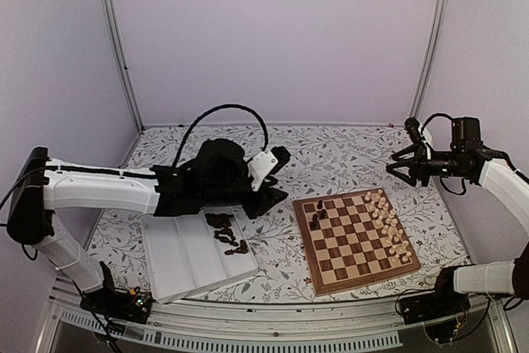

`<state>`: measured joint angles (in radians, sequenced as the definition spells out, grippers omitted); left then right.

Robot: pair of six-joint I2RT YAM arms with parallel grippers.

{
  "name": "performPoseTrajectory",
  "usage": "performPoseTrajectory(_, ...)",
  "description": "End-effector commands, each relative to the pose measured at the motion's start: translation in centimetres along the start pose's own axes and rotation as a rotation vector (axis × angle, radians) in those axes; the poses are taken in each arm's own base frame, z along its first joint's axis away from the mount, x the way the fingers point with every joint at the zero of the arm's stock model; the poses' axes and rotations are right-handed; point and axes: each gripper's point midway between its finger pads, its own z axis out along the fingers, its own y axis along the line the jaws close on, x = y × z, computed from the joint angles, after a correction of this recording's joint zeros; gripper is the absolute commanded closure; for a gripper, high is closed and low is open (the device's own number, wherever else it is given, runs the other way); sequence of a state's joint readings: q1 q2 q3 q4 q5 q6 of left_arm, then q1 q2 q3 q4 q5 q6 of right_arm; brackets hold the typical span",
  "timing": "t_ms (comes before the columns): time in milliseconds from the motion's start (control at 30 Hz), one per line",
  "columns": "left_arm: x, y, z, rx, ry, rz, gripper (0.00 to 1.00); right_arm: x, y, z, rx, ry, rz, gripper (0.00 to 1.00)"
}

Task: Set up the chess pieces on the board
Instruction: Place the chess piece on the chessboard, then pick up the chess piece from the storage box.

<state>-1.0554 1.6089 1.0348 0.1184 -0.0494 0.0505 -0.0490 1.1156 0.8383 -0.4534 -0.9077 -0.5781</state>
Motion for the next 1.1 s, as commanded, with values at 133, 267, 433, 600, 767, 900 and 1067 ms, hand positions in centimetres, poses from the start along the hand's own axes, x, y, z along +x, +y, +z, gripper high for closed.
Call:
performPoseTrajectory(133,13.1,3.0,-5.8,-0.07,0.53,-0.139,0.63,-0.2,0.5,0.0,-0.039,-0.007,0.001,0.43)
performPoseTrajectory(267,16.4,1.9,-7.1,-0.014,0.677,-0.162,0.68,-0.1,0.7,0.0,-0.047,-0.005,0.001,0.43)
performPoseTrajectory(433,18.5,1.5,-7.1,-0.002,0.763,-0.151,0.63,-0.3,0.8,-0.1,-0.048,-0.01,-0.007,0.43)
performPoseTrajectory(600,19.7,1.0,-6.4,0.032,0.799,-0.13,0.61,-0.2,0.9,-0.2,-0.046,-0.007,-0.006,0.43)
performPoseTrajectory(767,20.9,0.4,-6.2,0.058,0.825,-0.112,0.61,-0.1,0.9,-0.2,-0.045,-0.006,-0.008,0.43)
performPoseTrajectory(900,21.0,-0.1,-5.8,0.091,0.806,-0.093,0.62,0.0,0.8,-0.1,-0.048,-0.004,-0.002,0.43)
performPoseTrajectory(1067,21.6,-1.1,-5.5,0.138,0.821,-0.096,0.64,0.1,0.8,0.0,-0.051,-0.001,0.002,0.43)
